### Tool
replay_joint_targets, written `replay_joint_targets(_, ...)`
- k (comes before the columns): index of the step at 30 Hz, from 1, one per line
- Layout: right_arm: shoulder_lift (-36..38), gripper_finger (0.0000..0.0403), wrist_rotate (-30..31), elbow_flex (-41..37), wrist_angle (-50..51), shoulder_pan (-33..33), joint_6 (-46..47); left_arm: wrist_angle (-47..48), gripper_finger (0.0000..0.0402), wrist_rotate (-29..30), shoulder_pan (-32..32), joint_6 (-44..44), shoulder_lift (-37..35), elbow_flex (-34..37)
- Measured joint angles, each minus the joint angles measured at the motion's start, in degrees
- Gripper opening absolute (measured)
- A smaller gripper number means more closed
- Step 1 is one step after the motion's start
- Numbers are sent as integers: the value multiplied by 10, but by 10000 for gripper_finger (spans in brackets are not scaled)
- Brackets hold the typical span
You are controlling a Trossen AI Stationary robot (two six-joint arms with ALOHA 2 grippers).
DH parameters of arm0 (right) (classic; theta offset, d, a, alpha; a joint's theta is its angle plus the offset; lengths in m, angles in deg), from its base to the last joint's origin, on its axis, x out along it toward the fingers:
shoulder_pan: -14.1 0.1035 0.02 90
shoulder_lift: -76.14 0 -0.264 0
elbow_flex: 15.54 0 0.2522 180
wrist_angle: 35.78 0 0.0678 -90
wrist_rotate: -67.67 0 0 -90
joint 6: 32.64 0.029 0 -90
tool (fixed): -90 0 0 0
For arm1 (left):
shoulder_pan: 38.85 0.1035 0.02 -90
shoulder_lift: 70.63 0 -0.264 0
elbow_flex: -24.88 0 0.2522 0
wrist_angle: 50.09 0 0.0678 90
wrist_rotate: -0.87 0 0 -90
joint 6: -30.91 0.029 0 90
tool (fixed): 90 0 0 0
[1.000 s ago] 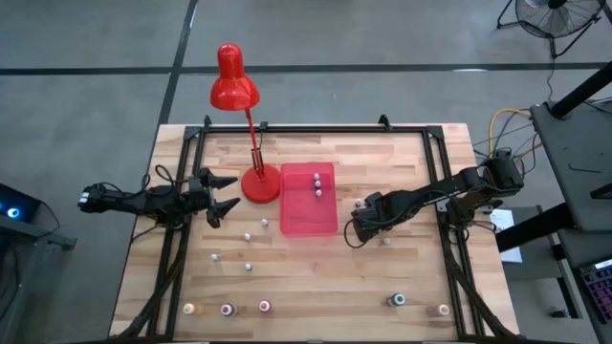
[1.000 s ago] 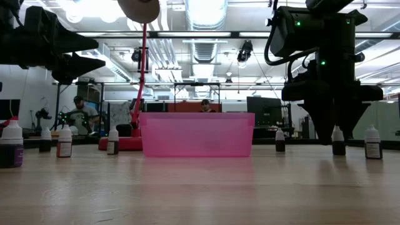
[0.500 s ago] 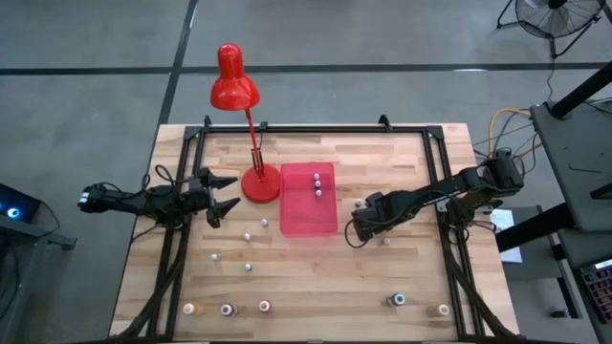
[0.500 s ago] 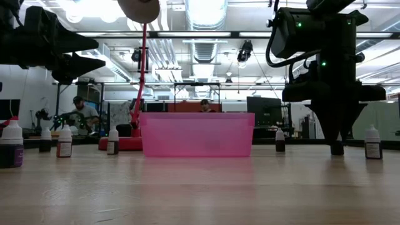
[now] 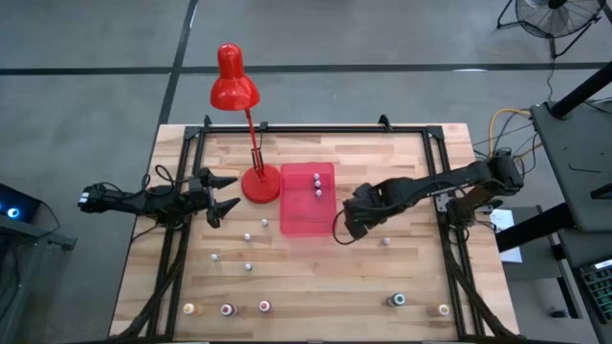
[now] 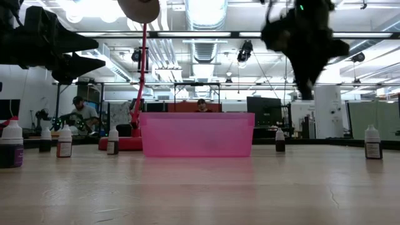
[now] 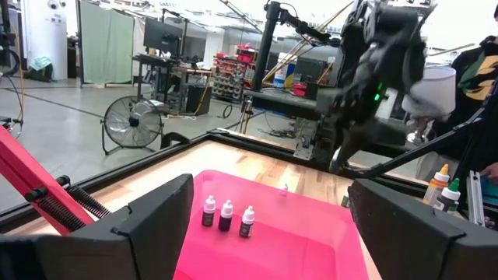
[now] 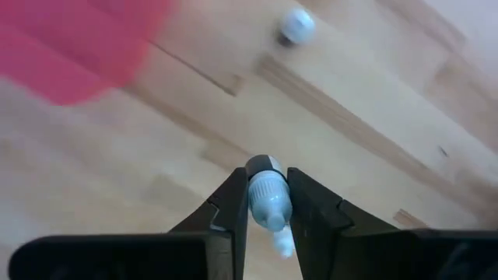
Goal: Pick & Place food coloring
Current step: Put the small black food coloring bottle into the bin
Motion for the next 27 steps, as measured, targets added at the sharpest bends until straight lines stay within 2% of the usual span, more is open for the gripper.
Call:
replay_joint_targets(6, -28, 64, 0, 120, 18, -11, -63, 0, 314, 0, 0, 0, 0, 0)
replay_joint_targets(15, -110, 64, -1, 279, 37, -40, -195, 0, 314, 0, 0, 0, 0, 0)
replay_joint_targets(20, -165, 64, -3, 327, 29, -57, -323, 0, 314, 0, 0, 0, 0, 0)
replay_joint_targets(27, -228, 64, -32, 336, 14, -76, -489, 0, 314, 0, 0, 0, 0, 0)
